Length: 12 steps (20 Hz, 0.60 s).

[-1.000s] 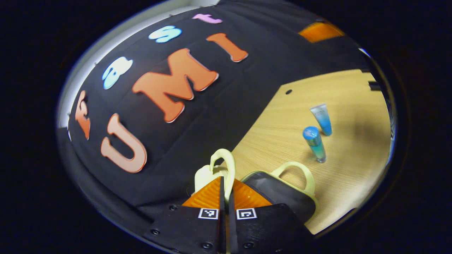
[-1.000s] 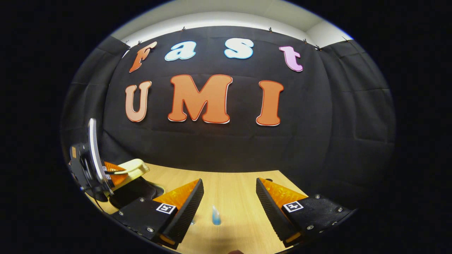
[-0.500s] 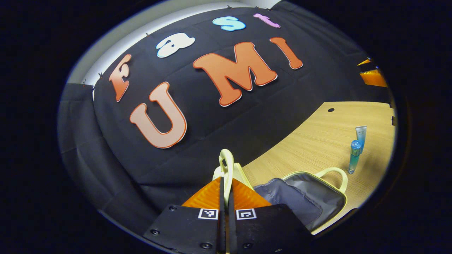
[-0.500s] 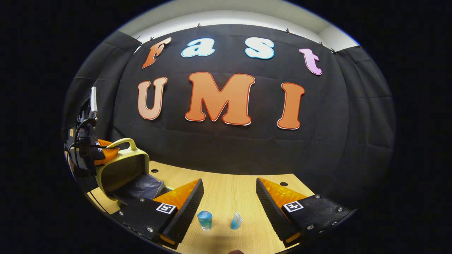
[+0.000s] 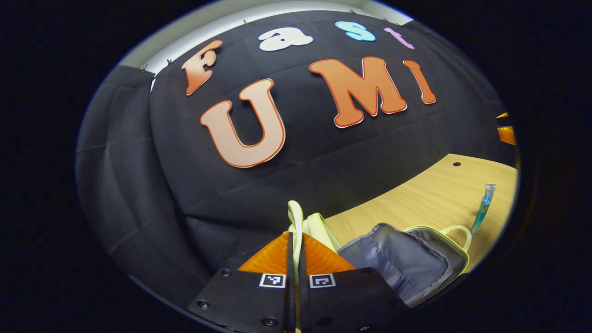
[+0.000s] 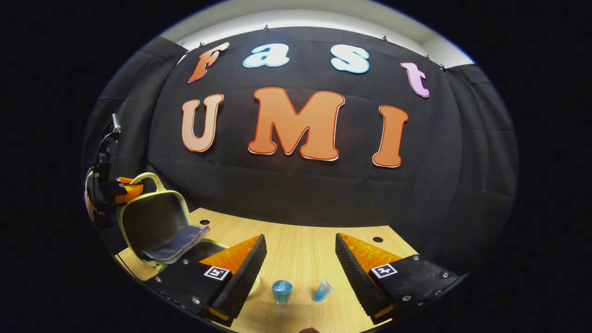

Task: First open the suitcase, pack the skin care products into it, and then close the suitcase.

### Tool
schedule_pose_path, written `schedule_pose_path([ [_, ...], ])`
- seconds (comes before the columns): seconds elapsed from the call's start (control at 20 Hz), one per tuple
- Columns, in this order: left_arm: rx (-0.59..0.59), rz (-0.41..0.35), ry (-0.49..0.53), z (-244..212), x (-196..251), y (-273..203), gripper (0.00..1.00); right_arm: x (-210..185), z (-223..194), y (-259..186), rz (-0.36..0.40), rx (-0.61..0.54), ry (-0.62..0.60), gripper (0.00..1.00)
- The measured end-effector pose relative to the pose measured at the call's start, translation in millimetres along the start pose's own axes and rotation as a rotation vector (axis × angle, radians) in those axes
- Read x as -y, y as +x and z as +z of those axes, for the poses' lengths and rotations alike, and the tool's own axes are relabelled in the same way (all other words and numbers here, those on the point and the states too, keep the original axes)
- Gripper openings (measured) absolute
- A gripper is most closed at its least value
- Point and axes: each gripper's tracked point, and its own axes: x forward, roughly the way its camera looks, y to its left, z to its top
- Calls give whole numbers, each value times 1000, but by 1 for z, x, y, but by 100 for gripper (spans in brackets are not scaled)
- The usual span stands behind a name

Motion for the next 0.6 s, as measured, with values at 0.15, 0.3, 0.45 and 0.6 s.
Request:
schedule_pose_path([
  [0.15,-57,38,-18,-17,-14,-5,4,-8,-2,3,0,-16,-8,95],
  [0.3,-147,87,-36,-38,-25,-13,4,-15,-6,5,8,-30,-10,95],
  [0.45,-232,115,-47,-57,-31,-24,4,-20,-8,9,15,-41,-9,95],
  [0.6,-312,161,-48,-74,-39,-30,4,-20,-10,12,19,-45,1,96],
])
